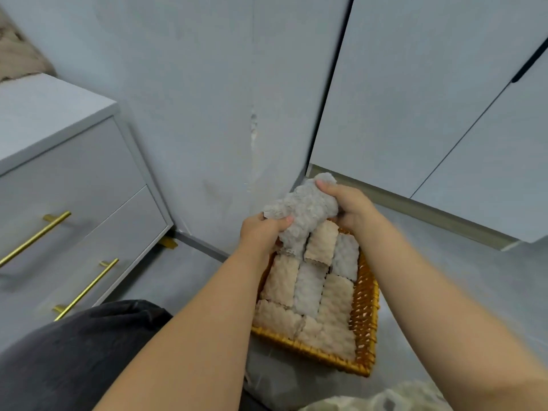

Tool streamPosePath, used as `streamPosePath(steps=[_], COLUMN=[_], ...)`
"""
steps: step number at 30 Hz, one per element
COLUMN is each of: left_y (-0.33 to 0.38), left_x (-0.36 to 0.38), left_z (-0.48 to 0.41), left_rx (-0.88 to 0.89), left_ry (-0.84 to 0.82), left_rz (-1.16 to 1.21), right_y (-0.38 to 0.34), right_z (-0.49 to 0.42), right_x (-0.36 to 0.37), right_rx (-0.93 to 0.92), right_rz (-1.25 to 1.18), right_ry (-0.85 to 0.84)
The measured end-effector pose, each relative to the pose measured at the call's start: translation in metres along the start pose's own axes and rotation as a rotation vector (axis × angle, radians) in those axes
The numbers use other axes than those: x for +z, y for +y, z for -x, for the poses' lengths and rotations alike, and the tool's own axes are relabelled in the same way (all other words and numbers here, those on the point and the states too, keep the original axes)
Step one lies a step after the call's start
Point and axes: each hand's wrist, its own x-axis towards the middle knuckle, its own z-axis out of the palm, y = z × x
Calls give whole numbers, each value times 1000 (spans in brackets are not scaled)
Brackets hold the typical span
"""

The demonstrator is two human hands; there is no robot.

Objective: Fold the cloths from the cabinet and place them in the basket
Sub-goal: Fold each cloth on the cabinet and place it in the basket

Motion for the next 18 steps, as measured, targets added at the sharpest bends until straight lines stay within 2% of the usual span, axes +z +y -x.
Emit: streamPosePath(steps=[5,8,12,14,18], left_y=[-17,-26,-37,-41,-50], left_x=[4,7,16,21,26], left_z=[-22,-33,-41,-44,-50], left_rx=[-16,-28,-67,-103,-109], left_ry=[84,113,54,28,-20], left_rz=[36,81,61,78,34], right_y=[30,52,68,70,77], right_z=[-24,-30,-31,-34,-49], right_x=[-14,-21,-25,-28,-38], right_rx=[112,138,175,186,144], right_rz=[-407,-468,-546,-602,-591], right_ry=[-128,-179,-325,-310,-116])
